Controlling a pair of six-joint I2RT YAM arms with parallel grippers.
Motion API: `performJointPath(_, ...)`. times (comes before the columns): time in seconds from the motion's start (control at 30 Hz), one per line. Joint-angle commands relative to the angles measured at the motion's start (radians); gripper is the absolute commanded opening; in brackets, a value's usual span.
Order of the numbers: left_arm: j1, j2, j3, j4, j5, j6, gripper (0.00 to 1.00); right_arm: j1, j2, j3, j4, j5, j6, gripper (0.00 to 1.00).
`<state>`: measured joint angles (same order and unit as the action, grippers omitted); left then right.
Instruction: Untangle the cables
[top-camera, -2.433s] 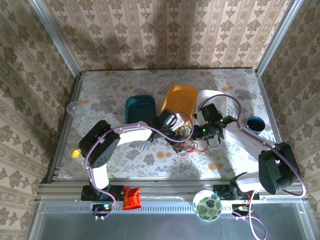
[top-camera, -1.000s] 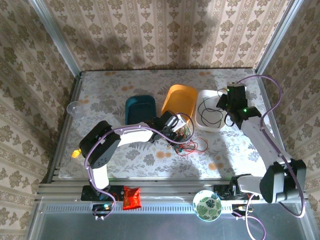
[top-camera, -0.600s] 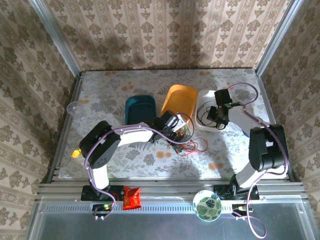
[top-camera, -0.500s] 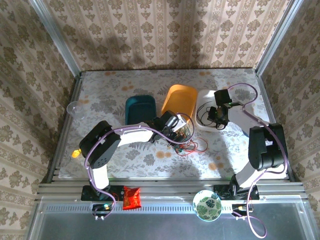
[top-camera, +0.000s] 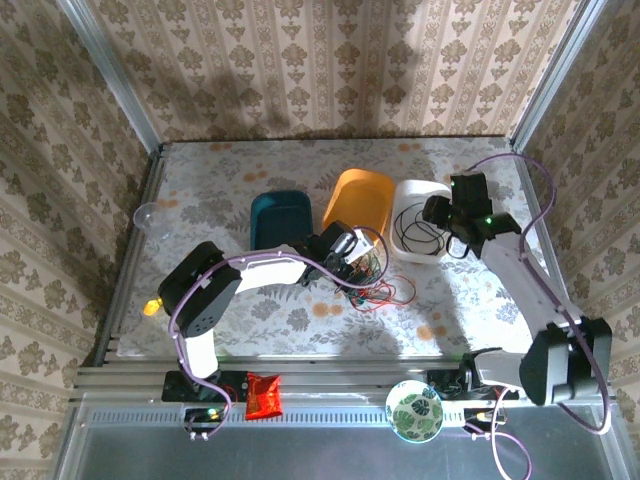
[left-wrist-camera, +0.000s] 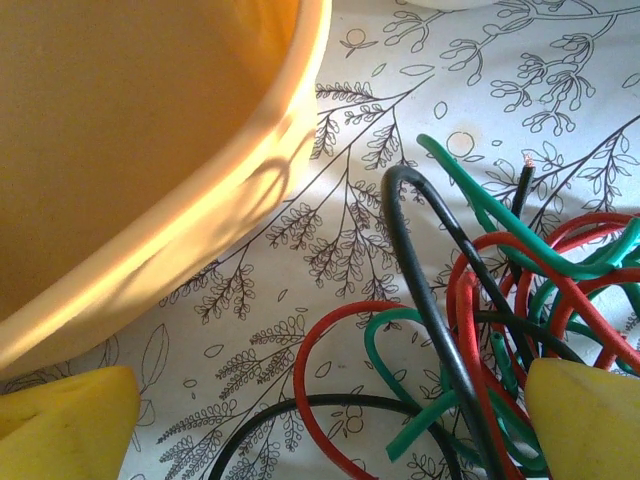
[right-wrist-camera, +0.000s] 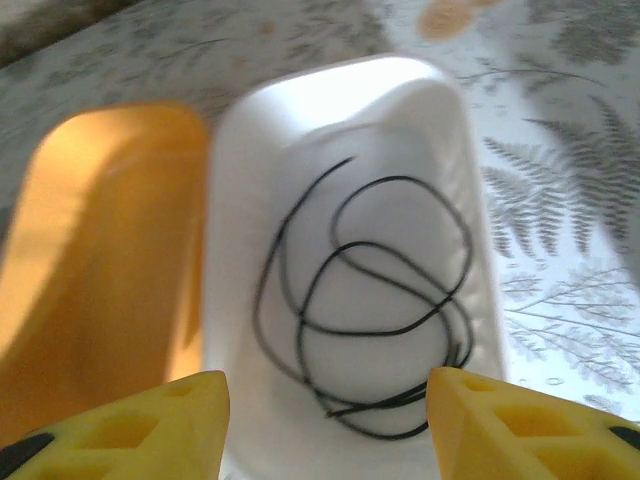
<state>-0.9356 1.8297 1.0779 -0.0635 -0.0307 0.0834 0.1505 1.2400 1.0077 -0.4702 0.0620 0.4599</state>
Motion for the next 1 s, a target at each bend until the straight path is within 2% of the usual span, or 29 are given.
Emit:
performJointPath(0.0, -0.005, -0.021, -0.028, 0.015, -0.001, 0.027, 1.00, 0.065, -0.017, -0.074, -0.024, -0.273, -0.107, 0.56)
performJointPath(0.07, -0.003, -0.023, -0.032, 0.021, 0.008, 0.024, 1.00, 0.112, -0.010, -0.101, -0.034, -0.394, -0.129, 0.55)
performJointPath(0.17, -0.002, -0.023, -0.033, 0.023, 0.018, 0.017, 1.00, 0.180, 0.027, -0.143, -0.028, -0.478, -0.147, 0.54)
performJointPath(0.43, -0.003, -0.020, -0.022, 0.016, 0.022, 0.017, 1.00, 0.216, 0.208, -0.137, 0.033, -0.479, -0.156, 0.51)
performJointPath(0.5, -0.003, -0.020, -0.019, 0.015, 0.022, 0.018, 1.00, 0.216, 0.250, -0.126, 0.047, -0.473, -0.157, 0.46)
performJointPath(0.6, -0.003, -0.018, -0.016, 0.014, 0.023, 0.016, 1.00, 0.216, 0.301, -0.108, 0.053, -0.456, -0.158, 0.22)
performJointPath(0.7, -0.003, -0.014, -0.016, 0.010, 0.020, 0.018, 1.00, 0.215, 0.297, -0.103, 0.047, -0.400, -0.155, 0.02)
performJointPath(0.73, -0.002, -0.012, -0.013, 0.010, 0.018, 0.017, 1.00, 0.213, 0.278, -0.105, 0.043, -0.360, -0.148, 0.00)
performJointPath(0.97, 0.000, -0.006, -0.022, 0.003, 0.014, 0.021, 1.00, 0.185, 0.008, -0.120, 0.045, -0.072, -0.071, 0.00)
